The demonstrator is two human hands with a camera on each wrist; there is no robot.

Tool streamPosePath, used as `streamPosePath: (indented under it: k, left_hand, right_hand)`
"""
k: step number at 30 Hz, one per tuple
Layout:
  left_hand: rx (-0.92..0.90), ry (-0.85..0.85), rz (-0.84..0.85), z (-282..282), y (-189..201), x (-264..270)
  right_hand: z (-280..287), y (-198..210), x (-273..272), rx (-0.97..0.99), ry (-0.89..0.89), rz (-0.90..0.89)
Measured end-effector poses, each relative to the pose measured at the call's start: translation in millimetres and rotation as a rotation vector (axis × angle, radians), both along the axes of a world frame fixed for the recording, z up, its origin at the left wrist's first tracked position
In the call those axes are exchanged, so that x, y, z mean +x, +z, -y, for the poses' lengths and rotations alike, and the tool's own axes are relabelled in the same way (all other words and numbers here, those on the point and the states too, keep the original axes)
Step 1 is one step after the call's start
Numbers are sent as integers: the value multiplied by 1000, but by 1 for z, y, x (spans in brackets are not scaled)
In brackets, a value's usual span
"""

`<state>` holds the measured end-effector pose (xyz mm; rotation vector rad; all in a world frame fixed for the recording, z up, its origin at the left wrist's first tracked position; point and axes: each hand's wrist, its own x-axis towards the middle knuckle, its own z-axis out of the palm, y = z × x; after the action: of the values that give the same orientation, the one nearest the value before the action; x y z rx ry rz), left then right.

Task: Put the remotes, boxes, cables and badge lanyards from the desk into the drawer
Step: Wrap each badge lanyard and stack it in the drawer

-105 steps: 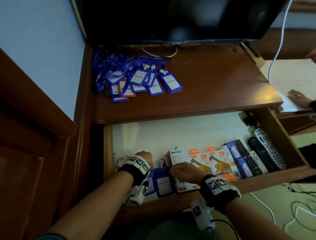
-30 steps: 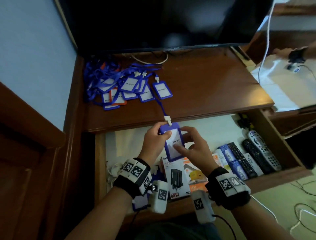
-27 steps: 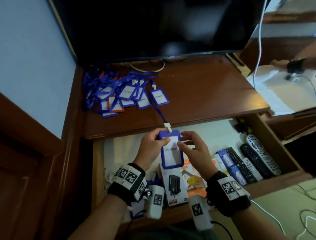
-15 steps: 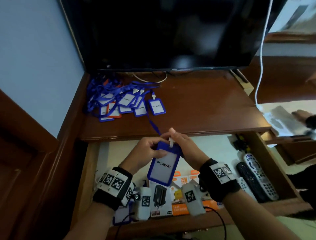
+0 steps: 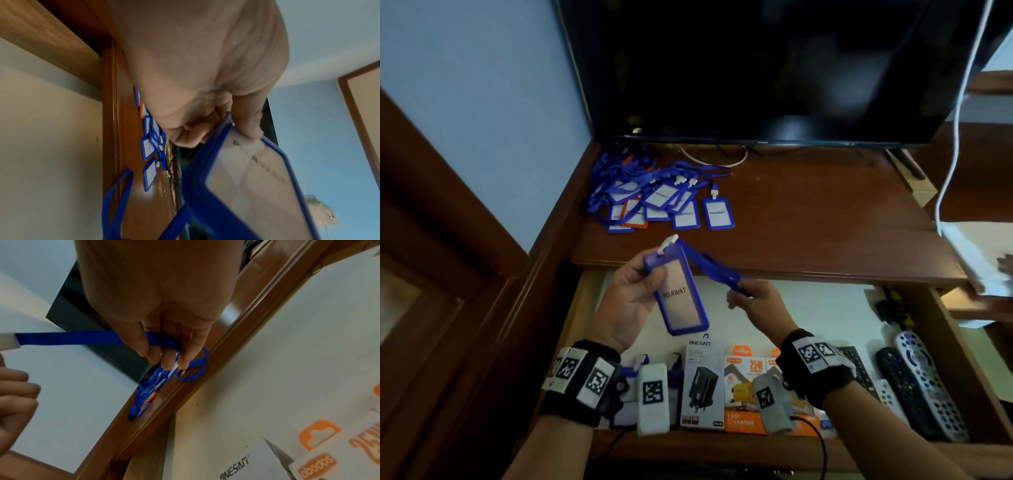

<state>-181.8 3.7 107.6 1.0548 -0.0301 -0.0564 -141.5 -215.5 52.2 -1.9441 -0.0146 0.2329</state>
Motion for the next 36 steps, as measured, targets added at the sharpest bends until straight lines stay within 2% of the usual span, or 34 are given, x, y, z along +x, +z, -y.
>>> streamPosePath:
  k: [2,4,5,6,7,8,10,11,13,16,20,25,28,31,36]
  left_hand:
    - [-16,89,-7,-3,2,0]
    - [9,143,-52,-4,4,-2]
    - [36,155,-85,-2,4,-3]
    - [73,147,-120,1,4,-5]
    - [116,120,-149,6,5,-7]
    - [162,83,-167,13,5,-9]
    - [231,9,-188,26,7,-13]
    - [245,-17,-196,32,7,-14]
    - [247,-49,-196,39,7,-15]
    - [256,-55,-179,41,10,-17]
    - [253,-8,-183,36,10,-15]
    - [247,151,-251,32,1,-11]
    - [181,273,-305,32,-6,-8]
    - [138,357,-326,35,-9,-8]
    - [84,317,-394,37,-13,-8]
  right_hand:
    - [4,-6,0,-101,-66,18]
    - [6,-9,-3,-291,-73,63]
    - [3,-6,-7,-321,-48,85]
    - [-2,-3,-10,-268,-7,98]
    - [-8,3,-15,-93,29,85]
    - [-17,13,-19,169,53,22]
    - [-31,31,-23,673,63,-159]
    - [-36,39,-26,825,40,-249]
    - [-40,50,-30,977,15,-372]
    - [-40,46,-37,1064,-53,-430]
    - [-35,37,-45,1083,-70,-389]
    - [-33,35,-48,966,-1,-314]
    - [-35,36,-55,777,81,-281]
    - [-38,40,-60,600,92,-234]
    - [-28,47,-58,436,59,-172]
